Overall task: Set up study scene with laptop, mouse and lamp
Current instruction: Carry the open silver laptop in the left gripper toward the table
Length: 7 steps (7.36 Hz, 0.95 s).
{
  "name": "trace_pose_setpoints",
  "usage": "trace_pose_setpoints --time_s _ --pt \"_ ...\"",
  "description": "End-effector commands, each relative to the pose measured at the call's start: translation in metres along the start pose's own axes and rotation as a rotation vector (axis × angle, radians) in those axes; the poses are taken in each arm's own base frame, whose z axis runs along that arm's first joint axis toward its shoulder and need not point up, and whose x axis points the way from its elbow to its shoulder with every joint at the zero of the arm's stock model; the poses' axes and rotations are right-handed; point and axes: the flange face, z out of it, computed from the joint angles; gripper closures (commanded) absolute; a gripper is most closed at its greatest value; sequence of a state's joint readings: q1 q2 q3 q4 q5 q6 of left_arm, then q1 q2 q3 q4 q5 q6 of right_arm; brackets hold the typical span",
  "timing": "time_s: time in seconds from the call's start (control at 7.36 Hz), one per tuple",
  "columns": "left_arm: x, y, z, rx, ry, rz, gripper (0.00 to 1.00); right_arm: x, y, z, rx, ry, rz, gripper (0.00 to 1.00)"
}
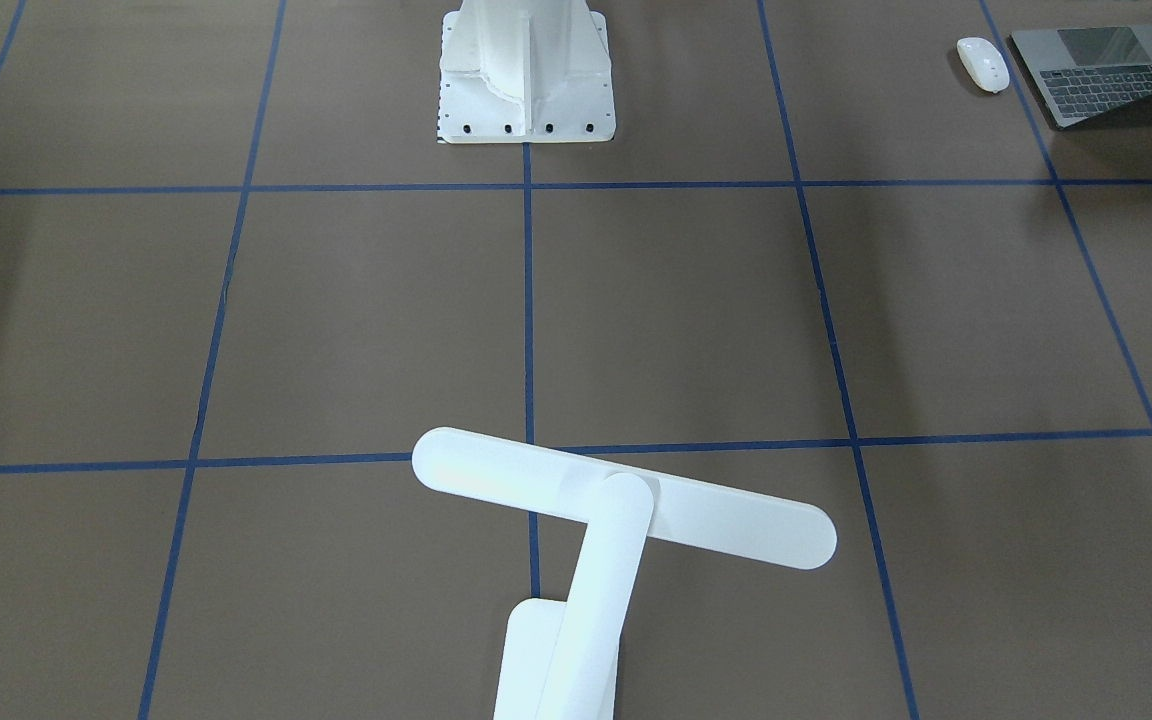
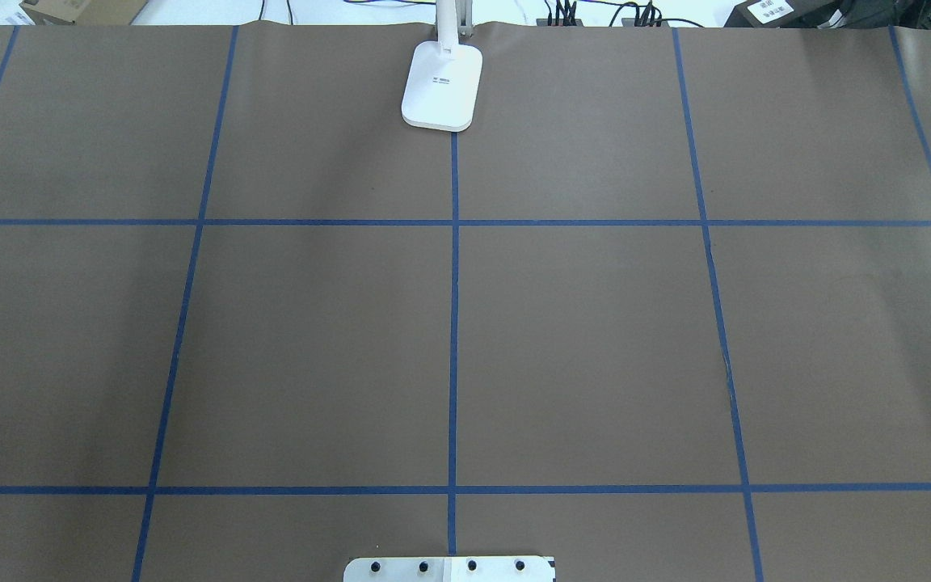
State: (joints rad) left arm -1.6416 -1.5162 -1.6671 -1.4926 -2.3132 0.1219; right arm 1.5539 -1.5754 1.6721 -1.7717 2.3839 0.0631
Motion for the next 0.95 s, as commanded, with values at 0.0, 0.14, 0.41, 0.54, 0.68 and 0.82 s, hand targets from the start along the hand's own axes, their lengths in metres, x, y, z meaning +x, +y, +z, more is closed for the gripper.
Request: trace_pose_setpoints --time_s 0.0,0.14,0.41,0.54,0.68,0.82 --pt "0.0004 -0.0005 -0.0004 0.001 0.000 0.002 0.00 0.0017 0.0019 0.0005 0.009 -0.001 -0.003 0.00" --pt "0.0004 -0.0005 -0.0004 0.001 0.000 0.002 0.00 0.0004 0.0007 -0.0007 0.013 -0.001 -0.007 0.00" --pt "0.0032 -0.0044 -0.0025 0.005 0.003 0.004 0.00 -0.0025 -0.0004 -0.0034 0.018 -0.001 -0.012 0.00" --pt "0.0027 -0.0082 -0.0024 0.003 0.003 0.004 0.00 0.0000 0.0013 -0.0012 0.014 0.001 -0.008 0.00" --pt "-0.0030 -0.0075 0.0031 -0.008 -0.002 -0.006 0.00 -0.0028 -0.0003 -0.0039 0.019 0.000 -0.013 0.00" --pt "-0.0049 -0.0085 0.0031 -0.006 -0.001 -0.001 0.00 -0.0057 -0.0033 -0.0056 0.022 -0.008 -0.015 0.00"
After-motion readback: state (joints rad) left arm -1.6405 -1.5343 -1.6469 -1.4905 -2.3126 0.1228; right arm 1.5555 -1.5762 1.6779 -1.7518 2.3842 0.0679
